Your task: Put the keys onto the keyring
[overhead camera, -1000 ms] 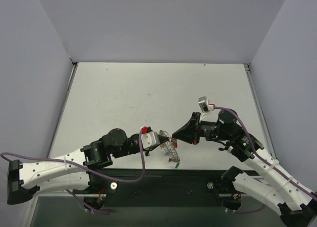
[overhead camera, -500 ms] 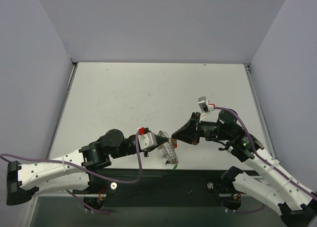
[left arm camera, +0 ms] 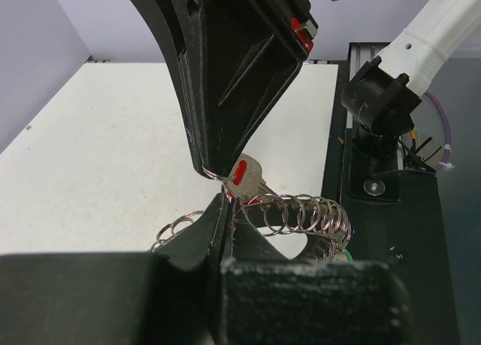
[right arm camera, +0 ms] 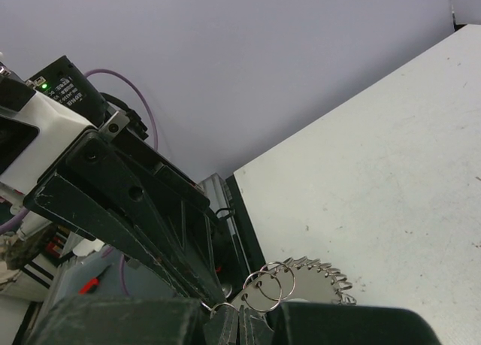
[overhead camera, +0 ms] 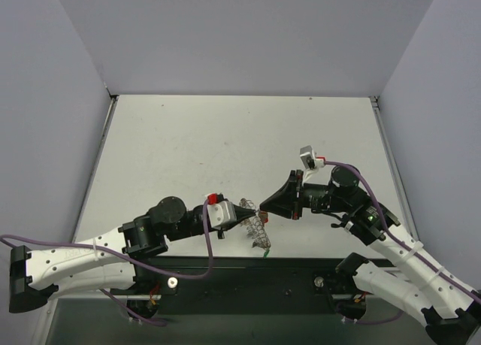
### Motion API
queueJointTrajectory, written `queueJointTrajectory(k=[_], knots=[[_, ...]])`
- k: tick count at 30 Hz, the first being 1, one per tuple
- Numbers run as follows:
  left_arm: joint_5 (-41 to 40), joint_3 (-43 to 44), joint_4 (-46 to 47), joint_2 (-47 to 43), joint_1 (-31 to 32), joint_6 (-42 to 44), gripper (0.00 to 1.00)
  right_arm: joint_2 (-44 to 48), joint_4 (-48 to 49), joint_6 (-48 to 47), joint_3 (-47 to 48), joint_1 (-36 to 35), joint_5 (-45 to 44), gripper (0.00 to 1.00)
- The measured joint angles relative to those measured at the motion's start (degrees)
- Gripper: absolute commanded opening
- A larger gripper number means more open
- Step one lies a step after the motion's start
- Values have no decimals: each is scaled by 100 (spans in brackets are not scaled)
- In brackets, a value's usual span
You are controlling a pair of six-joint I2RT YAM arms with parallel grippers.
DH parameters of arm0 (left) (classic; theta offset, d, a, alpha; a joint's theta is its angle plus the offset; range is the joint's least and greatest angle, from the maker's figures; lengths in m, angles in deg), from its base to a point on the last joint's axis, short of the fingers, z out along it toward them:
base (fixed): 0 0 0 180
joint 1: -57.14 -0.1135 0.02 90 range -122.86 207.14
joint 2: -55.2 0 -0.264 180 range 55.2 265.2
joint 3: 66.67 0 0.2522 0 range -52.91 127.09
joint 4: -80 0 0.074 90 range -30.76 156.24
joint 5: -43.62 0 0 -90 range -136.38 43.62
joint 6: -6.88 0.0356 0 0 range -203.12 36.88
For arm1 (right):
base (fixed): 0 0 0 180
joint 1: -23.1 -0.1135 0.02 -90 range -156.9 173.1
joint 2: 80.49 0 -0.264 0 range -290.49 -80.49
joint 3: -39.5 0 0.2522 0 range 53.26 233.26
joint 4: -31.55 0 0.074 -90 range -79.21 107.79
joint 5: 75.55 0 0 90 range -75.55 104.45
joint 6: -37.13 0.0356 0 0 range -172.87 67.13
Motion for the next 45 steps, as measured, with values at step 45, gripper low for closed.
queueJointTrajectory(k=[45], knots=[[-13, -234, 804, -341, 55, -39, 0, 409, -1167, -774, 785, 44, -223, 0]])
